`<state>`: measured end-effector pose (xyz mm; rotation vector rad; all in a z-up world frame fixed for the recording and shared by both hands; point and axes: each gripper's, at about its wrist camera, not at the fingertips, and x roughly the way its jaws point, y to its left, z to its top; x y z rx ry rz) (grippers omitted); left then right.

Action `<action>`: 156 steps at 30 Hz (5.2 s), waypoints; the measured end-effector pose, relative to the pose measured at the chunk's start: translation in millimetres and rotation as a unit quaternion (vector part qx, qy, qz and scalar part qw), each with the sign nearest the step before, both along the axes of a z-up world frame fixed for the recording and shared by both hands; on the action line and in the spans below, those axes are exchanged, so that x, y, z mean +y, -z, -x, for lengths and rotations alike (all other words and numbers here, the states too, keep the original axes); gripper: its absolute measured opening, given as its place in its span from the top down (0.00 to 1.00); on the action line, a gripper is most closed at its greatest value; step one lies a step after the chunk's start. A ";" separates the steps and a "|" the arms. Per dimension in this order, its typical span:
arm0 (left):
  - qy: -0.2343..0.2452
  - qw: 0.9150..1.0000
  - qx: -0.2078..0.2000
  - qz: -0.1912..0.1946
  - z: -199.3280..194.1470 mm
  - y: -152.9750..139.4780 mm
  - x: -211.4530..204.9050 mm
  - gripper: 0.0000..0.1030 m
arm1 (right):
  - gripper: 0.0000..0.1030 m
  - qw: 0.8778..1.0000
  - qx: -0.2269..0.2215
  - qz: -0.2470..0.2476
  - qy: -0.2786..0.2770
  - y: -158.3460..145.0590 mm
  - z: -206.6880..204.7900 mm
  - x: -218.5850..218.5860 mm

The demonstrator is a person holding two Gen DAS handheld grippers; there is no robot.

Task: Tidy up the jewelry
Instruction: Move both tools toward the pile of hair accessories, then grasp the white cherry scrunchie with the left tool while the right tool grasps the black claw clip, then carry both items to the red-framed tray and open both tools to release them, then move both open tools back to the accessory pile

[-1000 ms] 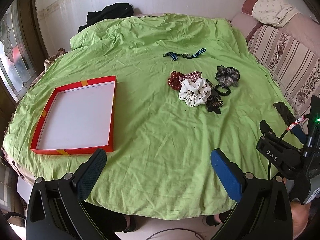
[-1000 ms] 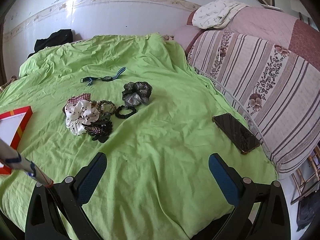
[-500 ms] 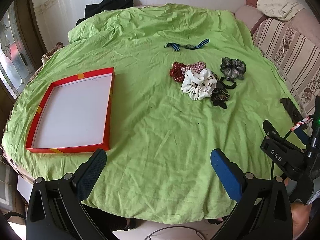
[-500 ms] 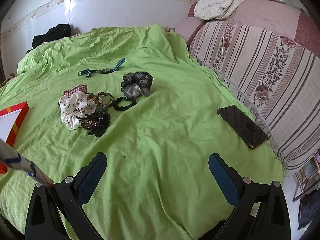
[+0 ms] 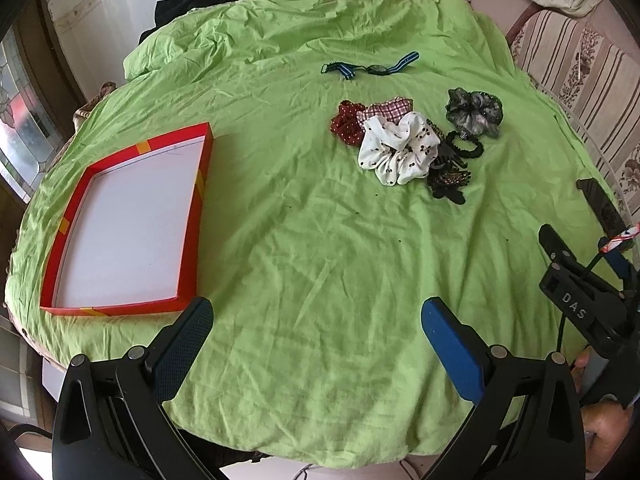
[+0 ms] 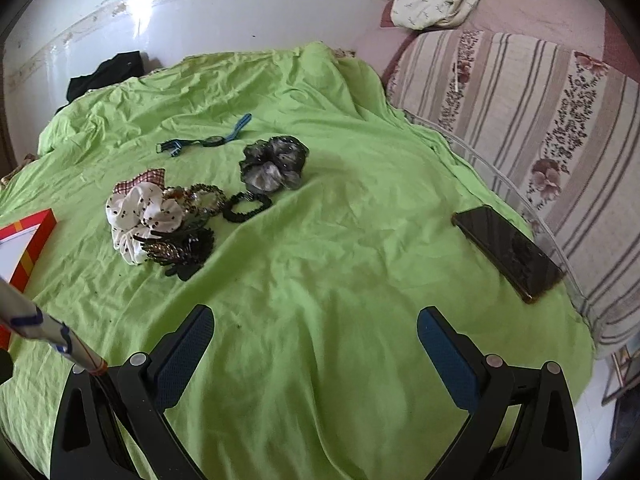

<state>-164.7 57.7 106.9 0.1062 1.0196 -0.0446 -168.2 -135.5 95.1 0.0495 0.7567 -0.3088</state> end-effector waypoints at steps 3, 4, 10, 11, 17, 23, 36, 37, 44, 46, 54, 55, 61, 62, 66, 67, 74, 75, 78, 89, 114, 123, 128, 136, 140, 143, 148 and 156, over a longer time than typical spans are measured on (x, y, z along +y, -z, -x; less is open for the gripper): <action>0.000 1.000 0.004 0.010 -10.8 3.5 4.6 0.00 | 0.00 1.000 -0.001 -0.012 -0.017 -0.5 -8.9 -1.7; -0.006 1.000 0.003 0.015 -16.3 3.7 9.0 0.00 | 0.00 1.000 0.000 -0.019 -0.021 -1.0 -11.8 -2.5; -0.035 0.998 -0.013 0.055 -51.3 -1.0 36.4 0.00 | 0.04 0.996 0.009 -0.073 -0.053 -3.6 -38.2 -10.9; -0.038 0.997 -0.014 0.061 -56.6 -1.9 39.2 0.00 | 0.06 0.995 0.014 -0.083 -0.057 -3.3 -43.1 -12.8; -0.023 0.993 -0.019 0.110 -95.9 -8.5 39.9 0.02 | 0.24 0.981 0.031 -0.161 -0.101 3.9 -68.3 -17.7; 0.018 0.981 0.012 0.192 -139.4 1.8 13.9 0.02 | 0.26 0.953 0.036 -0.257 -0.155 16.3 -90.1 -13.8; 0.049 0.961 0.099 0.253 -191.9 55.6 -17.7 0.28 | 0.35 0.930 0.057 -0.298 -0.207 41.5 -123.9 14.6; 0.049 0.960 0.102 0.256 -191.4 57.0 -16.7 0.29 | 0.32 0.930 0.057 -0.292 -0.215 42.1 -122.8 18.9; 0.041 0.957 0.130 0.254 -189.7 67.4 -18.2 0.92 | 0.30 0.943 0.053 -0.254 -0.207 48.4 -126.8 28.6; 0.033 0.955 0.132 0.263 -185.6 66.9 -13.3 0.95 | 0.31 0.946 0.050 -0.246 -0.204 49.4 -129.4 29.0; 0.032 0.957 0.094 0.273 -156.5 38.1 7.7 0.97 | 0.54 0.943 0.040 -0.259 -0.204 28.6 -118.4 24.5; 0.033 0.958 0.087 0.271 -151.4 32.9 10.3 0.97 | 0.54 0.942 0.038 -0.265 -0.203 25.7 -114.5 22.5; 0.033 0.966 0.043 0.252 -119.9 3.2 31.2 0.97 | 0.54 0.933 0.032 -0.303 -0.192 12.7 -89.5 11.5; 0.032 0.967 0.036 0.250 -115.2 -1.2 35.5 0.97 | 0.54 0.931 0.030 -0.310 -0.189 9.6 -84.9 9.2; 0.024 0.970 0.009 0.243 -93.8 -19.8 58.2 0.97 | 0.54 0.928 0.023 -0.320 -0.191 -4.3 -70.7 10.2; 0.021 0.970 0.005 0.241 -89.6 -23.0 63.4 0.97 | 0.54 0.927 0.021 -0.319 -0.195 -8.5 -68.2 12.7; -0.014 0.977 -0.040 0.207 -66.8 -51.6 121.0 0.97 | 0.54 0.920 0.023 -0.297 -0.254 -39.4 -62.8 59.8; -0.021 0.978 -0.046 0.202 -65.4 -55.0 132.6 0.97 | 0.54 0.917 0.026 -0.293 -0.268 -44.5 -64.9 73.0; -0.047 0.980 -0.055 0.185 -66.5 -62.0 167.3 0.97 | 0.54 0.910 0.033 -0.284 -0.300 -53.9 -72.1 106.1; -0.113 0.982 -0.051 0.140 -116.3 -46.7 280.6 0.97 | 0.54 0.886 0.069 -0.233 -0.396 -66.1 -127.3 259.6; -0.199 0.965 -0.018 0.169 -179.2 14.4 373.9 0.63 | 0.41 0.888 0.119 -0.177 -0.408 6.6 -212.3 363.6; -0.222 0.961 -0.046 0.156 -143.0 -16.2 365.0 0.51 | 0.28 0.892 0.084 -0.174 -0.409 -28.5 -185.4 338.8; -0.219 0.963 -0.058 0.146 -113.5 -37.5 339.0 0.50 | 0.27 0.900 0.074 -0.187 -0.386 -41.0 -161.3 300.8; -0.167 0.976 -0.075 0.119 -82.8 -62.5 274.4 0.43 | 0.27 0.922 0.072 -0.178 -0.338 -39.4 -109.9 216.8; -0.123 0.984 -0.071 0.111 -76.2 -68.4 229.4 0.42 | 0.27 0.936 0.073 -0.167 -0.301 -31.4 -84.6 165.9; -0.095 0.987 -0.064 0.116 -76.7 -68.8 199.7 0.42 | 0.26 0.946 0.075 -0.166 -0.268 -24.7 -72.0 125.4; -0.050 0.989 -0.042 0.134 -84.0 -60.7 144.1 0.42 | 0.26 0.962 0.073 -0.168 -0.204 -15.4 -60.1 56.0; 0.007 0.988 -0.010 0.151 -118.9 -38.0 61.0 0.42 | 0.26 0.971 0.054 -0.181 -0.144 -6.6 -66.5 -7.9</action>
